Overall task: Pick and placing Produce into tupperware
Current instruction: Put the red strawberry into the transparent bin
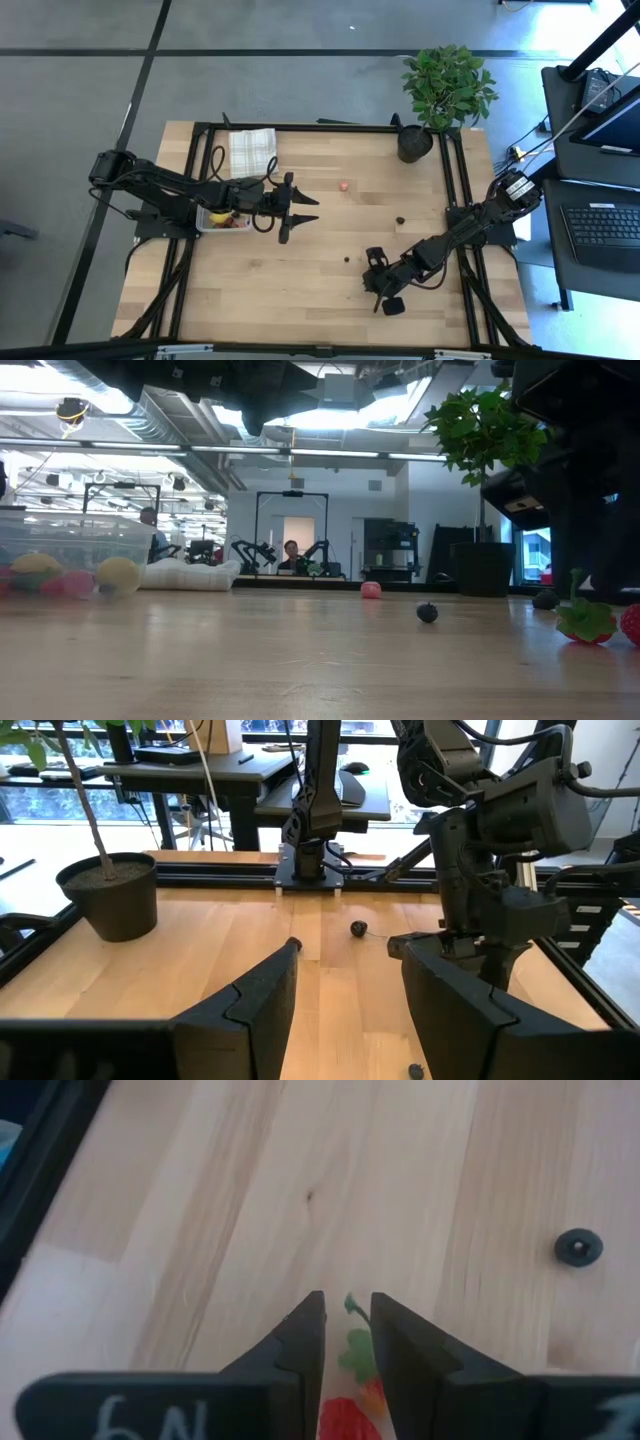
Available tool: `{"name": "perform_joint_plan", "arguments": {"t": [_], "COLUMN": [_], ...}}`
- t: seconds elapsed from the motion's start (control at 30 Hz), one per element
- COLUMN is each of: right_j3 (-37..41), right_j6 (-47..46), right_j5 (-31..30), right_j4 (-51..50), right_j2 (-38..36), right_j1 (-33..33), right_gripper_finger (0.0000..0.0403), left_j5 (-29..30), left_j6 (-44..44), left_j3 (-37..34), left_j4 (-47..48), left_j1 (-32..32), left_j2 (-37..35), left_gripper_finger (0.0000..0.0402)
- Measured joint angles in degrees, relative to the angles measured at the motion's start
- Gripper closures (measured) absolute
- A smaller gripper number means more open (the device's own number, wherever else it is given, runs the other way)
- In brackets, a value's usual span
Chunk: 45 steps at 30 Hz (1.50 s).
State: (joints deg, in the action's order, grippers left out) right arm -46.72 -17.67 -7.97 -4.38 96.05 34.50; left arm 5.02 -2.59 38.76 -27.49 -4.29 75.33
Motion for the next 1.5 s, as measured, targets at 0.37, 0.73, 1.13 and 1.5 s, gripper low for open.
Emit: {"name": "perform_joint_plan", "arguments": {"t": [0.37,0.73,1.13,1.5], "right_j3": [0.00,0.00,0.02,-0.04], "right_j6": [-0.04,-2.78,-7.38,-8.86], "right_j5": [-1.68,-1.62,-1.47,-1.42], "right_j4": [0.50,3.29,2.77,2.71], "right_j2": [0.36,2.05,2.05,-2.22], "right_j1": [-0.15,-0.15,-0.15,-3.60], "right_gripper_finger": [0.0317,0.0360,0.0399,0.0401], "left_j5": [0.00,0.00,0.00,0.00], "left_j6": [0.00,-0.65,-1.89,-1.98], "left_j3": [0.00,0.00,0.00,0.00], "left_j4": [0.00,0.02,0.04,0.04], "left_j1": [0.00,0.00,-0.01,-0.02], "left_j2": [0.00,0.00,0.00,0.00], "left_gripper_finger": [0.0225,0.0225,0.0225,0.0225]}}
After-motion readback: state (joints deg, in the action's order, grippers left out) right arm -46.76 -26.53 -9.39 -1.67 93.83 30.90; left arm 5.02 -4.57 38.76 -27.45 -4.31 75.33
